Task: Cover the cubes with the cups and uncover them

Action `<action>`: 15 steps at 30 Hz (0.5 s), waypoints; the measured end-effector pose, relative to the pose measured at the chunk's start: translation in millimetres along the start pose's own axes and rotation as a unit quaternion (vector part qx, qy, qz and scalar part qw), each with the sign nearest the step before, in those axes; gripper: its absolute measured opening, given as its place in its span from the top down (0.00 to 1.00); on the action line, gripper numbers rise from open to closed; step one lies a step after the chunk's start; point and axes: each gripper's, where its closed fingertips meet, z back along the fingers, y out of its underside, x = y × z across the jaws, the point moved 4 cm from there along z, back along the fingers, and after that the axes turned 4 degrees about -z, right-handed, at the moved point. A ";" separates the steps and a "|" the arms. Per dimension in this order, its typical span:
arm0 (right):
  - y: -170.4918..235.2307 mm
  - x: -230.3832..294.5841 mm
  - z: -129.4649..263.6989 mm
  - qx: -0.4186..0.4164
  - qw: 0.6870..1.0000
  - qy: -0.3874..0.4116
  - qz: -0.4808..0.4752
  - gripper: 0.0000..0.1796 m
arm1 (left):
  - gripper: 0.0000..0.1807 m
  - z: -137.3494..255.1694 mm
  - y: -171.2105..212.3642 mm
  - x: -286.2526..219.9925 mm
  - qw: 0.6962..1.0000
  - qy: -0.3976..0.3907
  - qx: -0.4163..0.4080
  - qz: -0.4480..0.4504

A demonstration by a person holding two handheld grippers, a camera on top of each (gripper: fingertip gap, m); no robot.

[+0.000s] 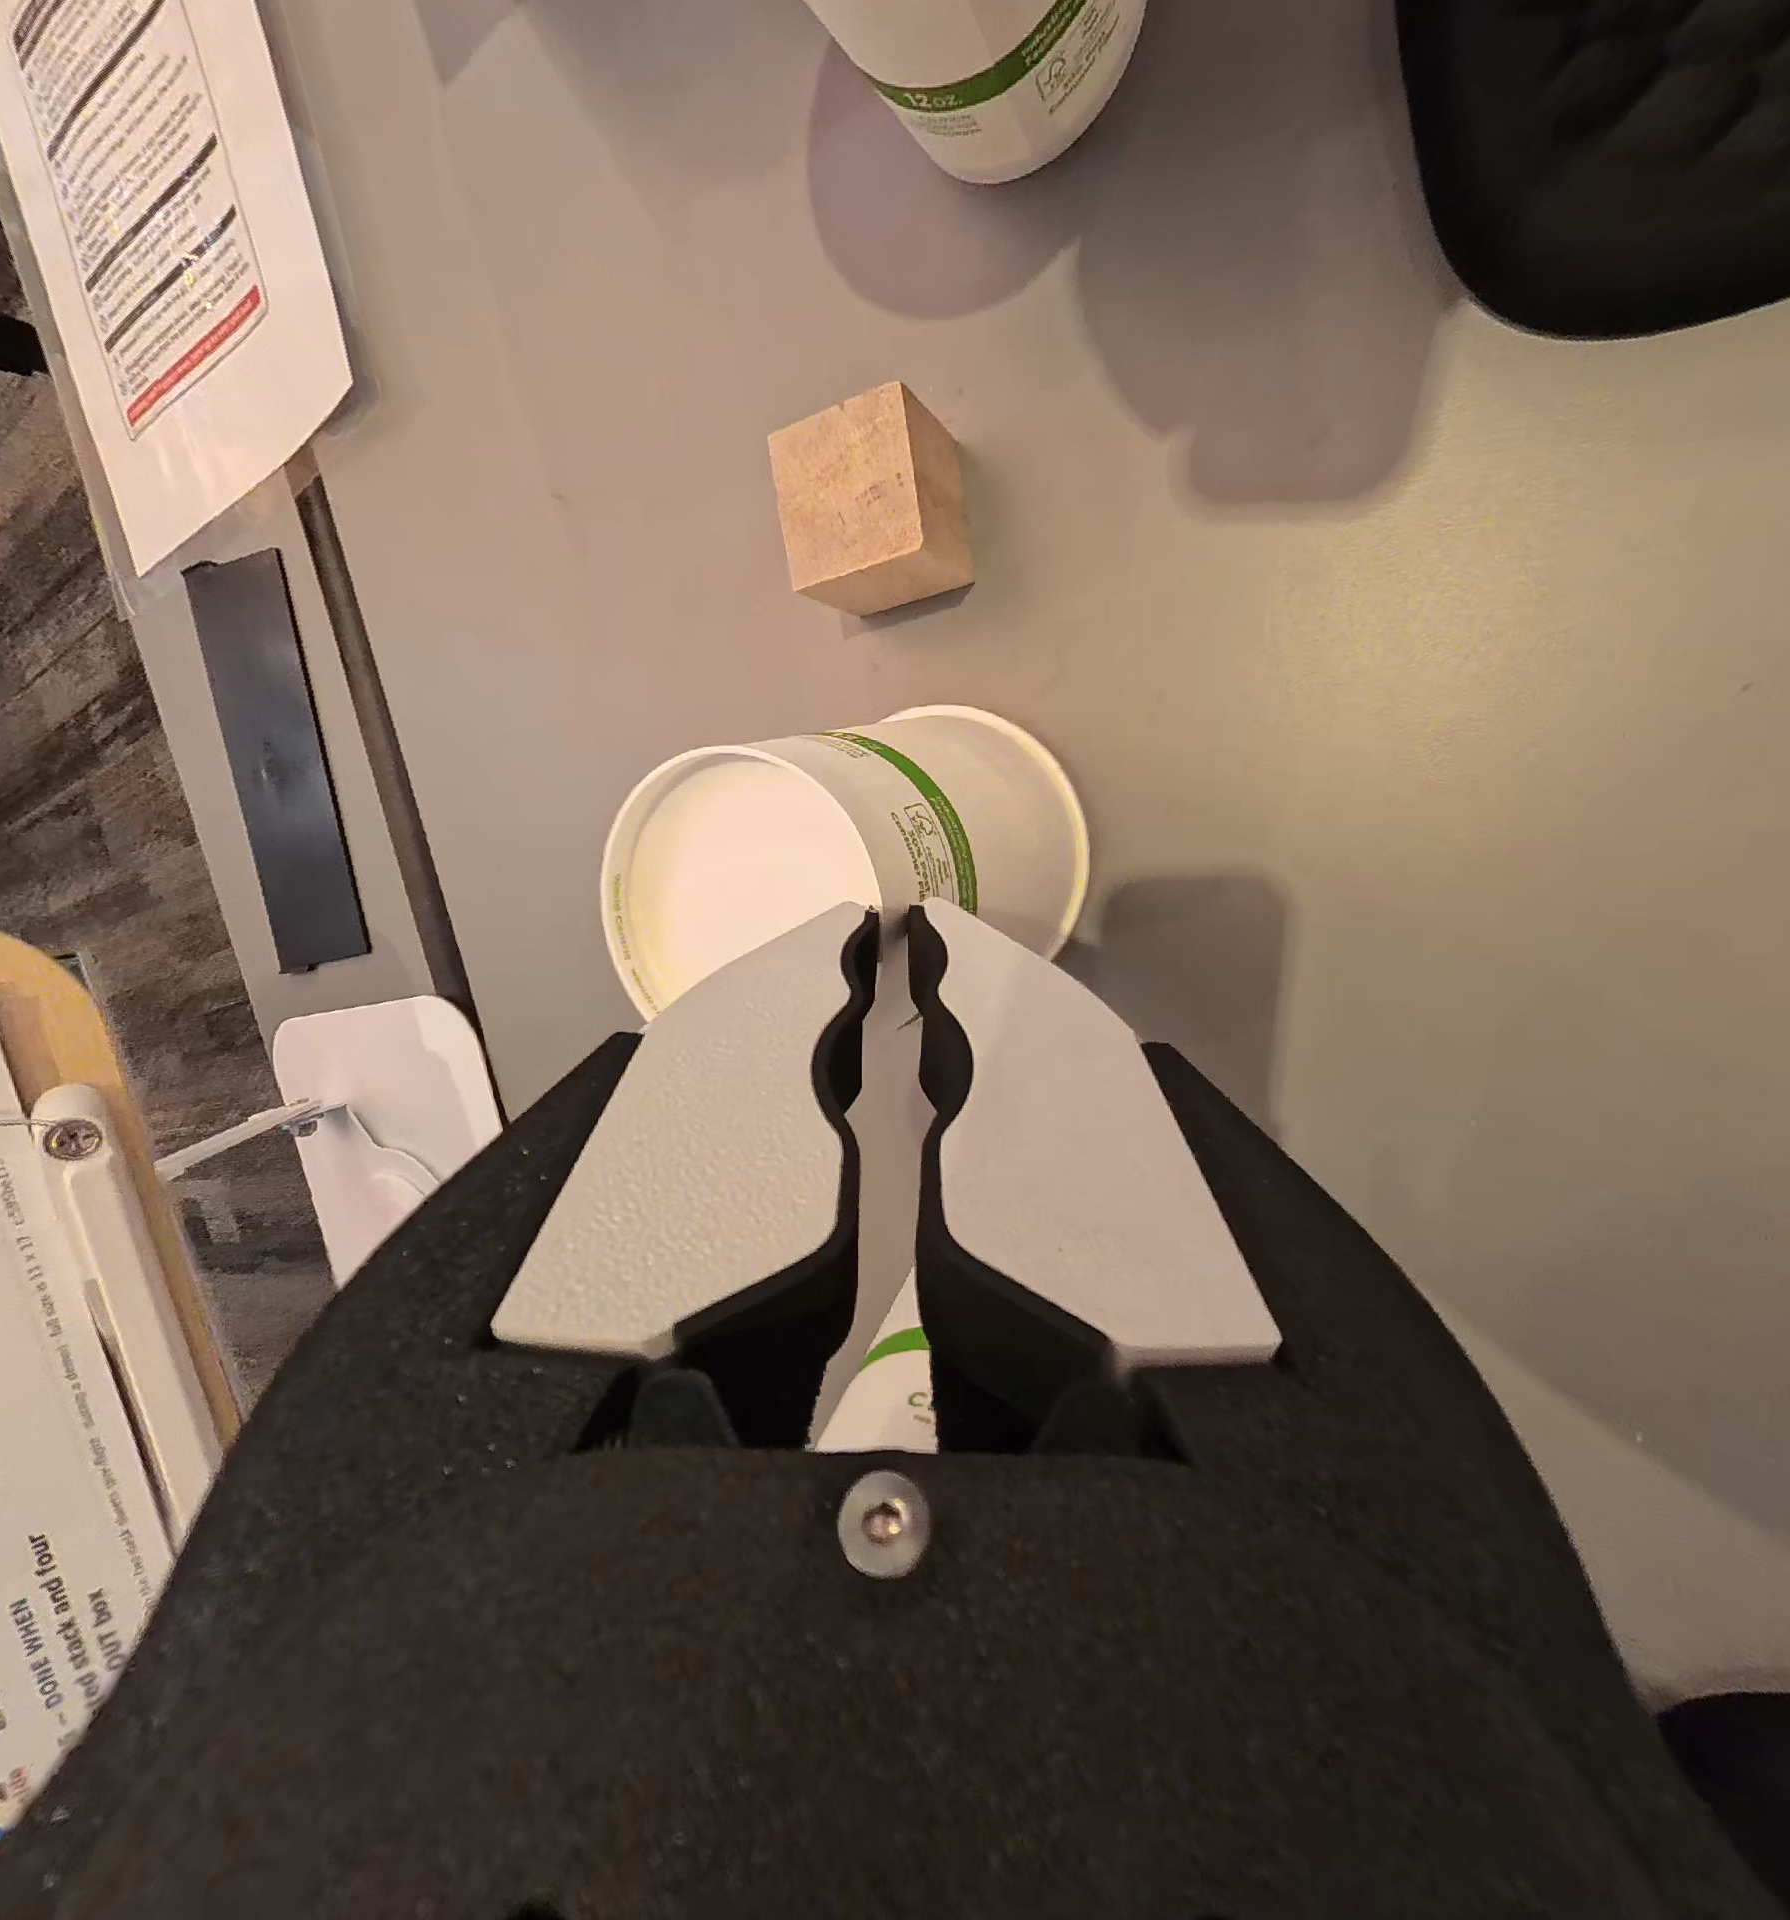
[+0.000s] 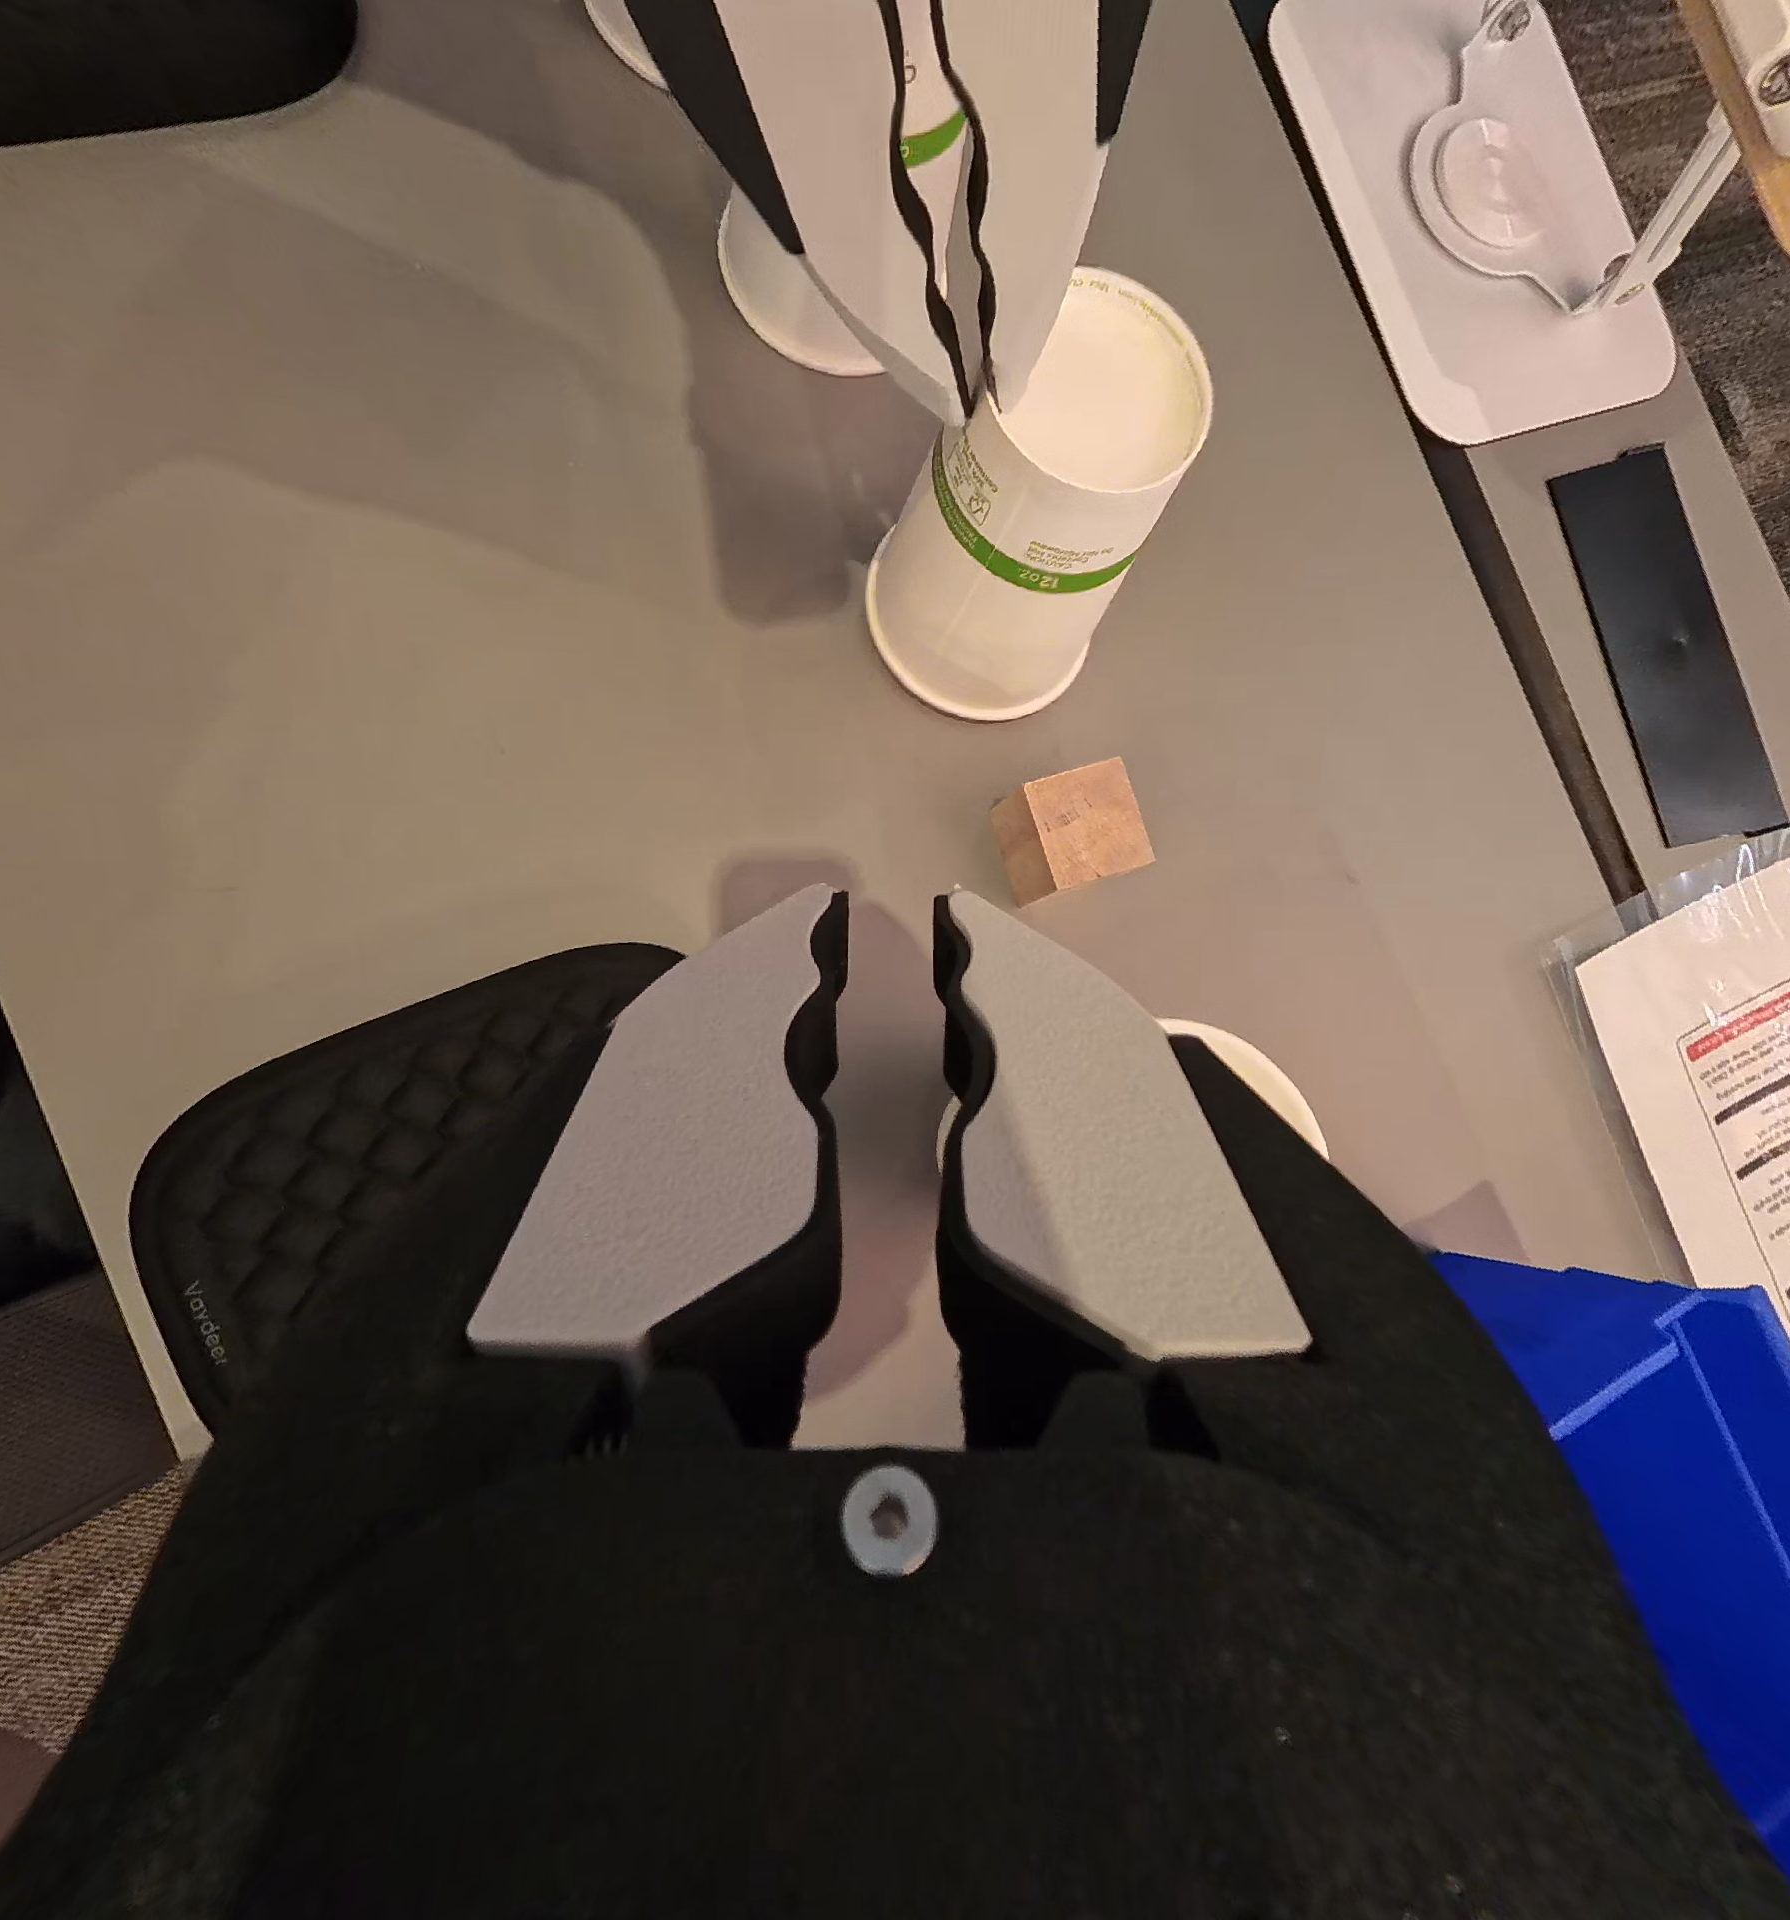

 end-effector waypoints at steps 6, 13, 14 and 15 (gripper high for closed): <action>-0.9 0.1 -0.9 -0.013 1.000 -0.007 -0.005 0.92 | 0.98 26.9 -3.5 7.9 0.997 -0.017 -0.053 0.044; -18.2 -9.1 1.2 -0.088 0.995 0.006 -0.038 0.90 | 0.98 87.1 -7.1 22.9 0.972 -0.079 -0.182 0.125; -22.6 -11.4 1.7 -0.106 0.993 0.011 -0.047 0.89 | 0.98 98.1 -6.5 24.6 0.965 -0.096 -0.204 0.136; -27.7 -14.1 2.4 -0.127 0.990 0.019 -0.056 0.87 | 0.98 109.1 -5.2 25.5 0.957 -0.113 -0.226 0.145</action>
